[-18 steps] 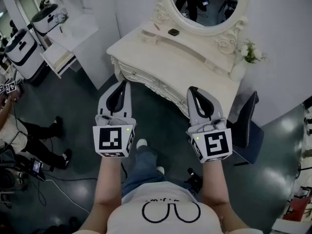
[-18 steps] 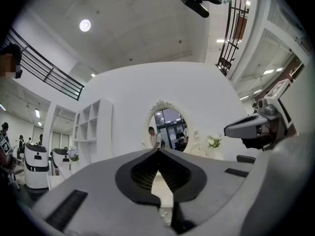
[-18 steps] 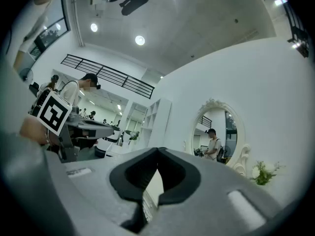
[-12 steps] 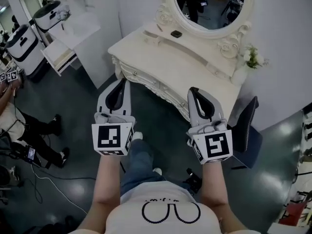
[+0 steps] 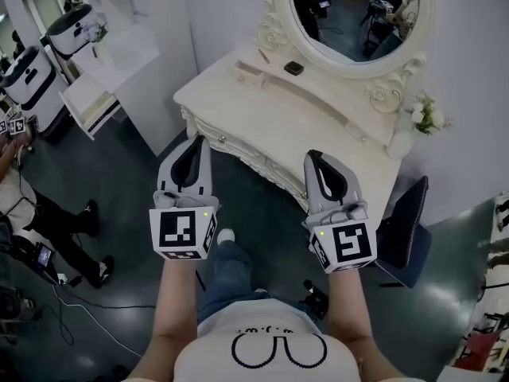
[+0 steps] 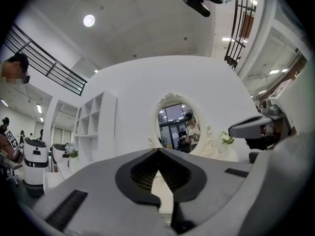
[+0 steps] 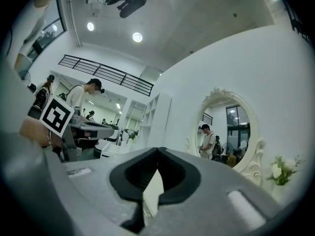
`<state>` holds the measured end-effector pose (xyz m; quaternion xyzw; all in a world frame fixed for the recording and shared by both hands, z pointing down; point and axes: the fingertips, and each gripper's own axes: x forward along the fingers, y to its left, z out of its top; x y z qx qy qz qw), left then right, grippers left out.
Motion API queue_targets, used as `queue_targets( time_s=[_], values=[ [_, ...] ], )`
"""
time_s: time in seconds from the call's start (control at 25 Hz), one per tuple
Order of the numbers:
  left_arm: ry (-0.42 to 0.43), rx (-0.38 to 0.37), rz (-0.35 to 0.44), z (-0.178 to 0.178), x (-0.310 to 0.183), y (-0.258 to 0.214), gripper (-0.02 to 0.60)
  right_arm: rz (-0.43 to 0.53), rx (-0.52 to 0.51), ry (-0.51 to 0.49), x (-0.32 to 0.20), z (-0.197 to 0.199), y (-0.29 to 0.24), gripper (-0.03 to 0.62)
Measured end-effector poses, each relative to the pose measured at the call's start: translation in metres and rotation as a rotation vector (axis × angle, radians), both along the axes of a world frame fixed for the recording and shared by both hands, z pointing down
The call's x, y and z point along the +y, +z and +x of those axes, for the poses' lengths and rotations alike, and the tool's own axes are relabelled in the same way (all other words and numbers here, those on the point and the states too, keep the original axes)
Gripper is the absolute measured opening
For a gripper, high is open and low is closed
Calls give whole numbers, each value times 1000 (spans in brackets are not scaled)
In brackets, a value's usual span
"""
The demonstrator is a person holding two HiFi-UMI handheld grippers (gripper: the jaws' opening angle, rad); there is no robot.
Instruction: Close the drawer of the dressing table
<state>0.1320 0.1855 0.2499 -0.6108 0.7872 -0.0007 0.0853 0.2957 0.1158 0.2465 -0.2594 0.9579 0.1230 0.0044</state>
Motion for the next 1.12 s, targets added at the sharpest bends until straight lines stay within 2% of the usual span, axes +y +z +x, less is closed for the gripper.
queue_targets(
  time_s=[0.28, 0.72, 1.12],
  values=[
    [4, 19, -5, -82, -60, 10, -2, -15, 31, -1, -56, -80, 13, 2],
    [62, 34, -11, -208, -151, 17, -2, -52, 36, 79, -139, -197, 25, 2],
    [103, 92, -59, -264, -194, 47, -2, -96, 105, 120, -175, -258, 52, 3]
  ],
)
